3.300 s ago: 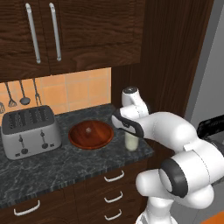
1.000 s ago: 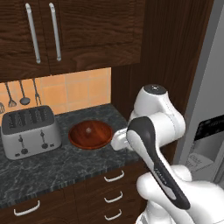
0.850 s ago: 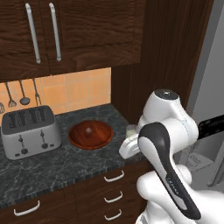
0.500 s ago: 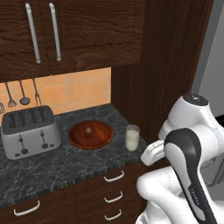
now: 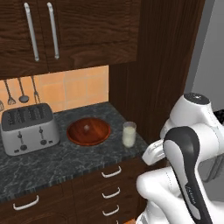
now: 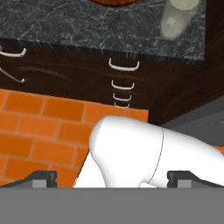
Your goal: Grab a lemon wedge from the fridge and one ice cube from the ice bowl, and put them in the glass of lemonade.
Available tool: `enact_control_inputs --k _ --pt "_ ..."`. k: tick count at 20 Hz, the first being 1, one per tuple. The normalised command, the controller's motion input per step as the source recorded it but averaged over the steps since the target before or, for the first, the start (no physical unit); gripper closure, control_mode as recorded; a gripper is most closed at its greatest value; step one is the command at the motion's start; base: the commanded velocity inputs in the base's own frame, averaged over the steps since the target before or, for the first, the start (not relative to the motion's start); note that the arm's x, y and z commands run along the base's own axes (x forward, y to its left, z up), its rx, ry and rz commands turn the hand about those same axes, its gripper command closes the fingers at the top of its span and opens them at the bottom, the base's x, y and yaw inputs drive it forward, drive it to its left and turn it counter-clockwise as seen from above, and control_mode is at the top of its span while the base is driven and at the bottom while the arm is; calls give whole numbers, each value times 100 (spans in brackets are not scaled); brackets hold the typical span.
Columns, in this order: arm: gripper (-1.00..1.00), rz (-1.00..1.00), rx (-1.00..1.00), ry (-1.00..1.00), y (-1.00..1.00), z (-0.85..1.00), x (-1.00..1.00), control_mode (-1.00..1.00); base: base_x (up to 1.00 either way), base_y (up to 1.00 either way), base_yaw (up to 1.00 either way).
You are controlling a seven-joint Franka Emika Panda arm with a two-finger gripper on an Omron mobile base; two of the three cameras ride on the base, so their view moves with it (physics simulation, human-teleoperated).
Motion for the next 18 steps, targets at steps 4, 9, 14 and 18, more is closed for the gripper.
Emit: enact_control_inputs --k 4,9,14,18 --pt "-100 0 0 0 0 0 0 100 -100 -4 -25" --pt "-100 0 0 0 0 0 0 100 -23 -87 -43" --pt "-100 0 0 0 0 0 0 100 63 -100 -5" --pt "-100 0 0 0 0 0 0 100 56 -100 30"
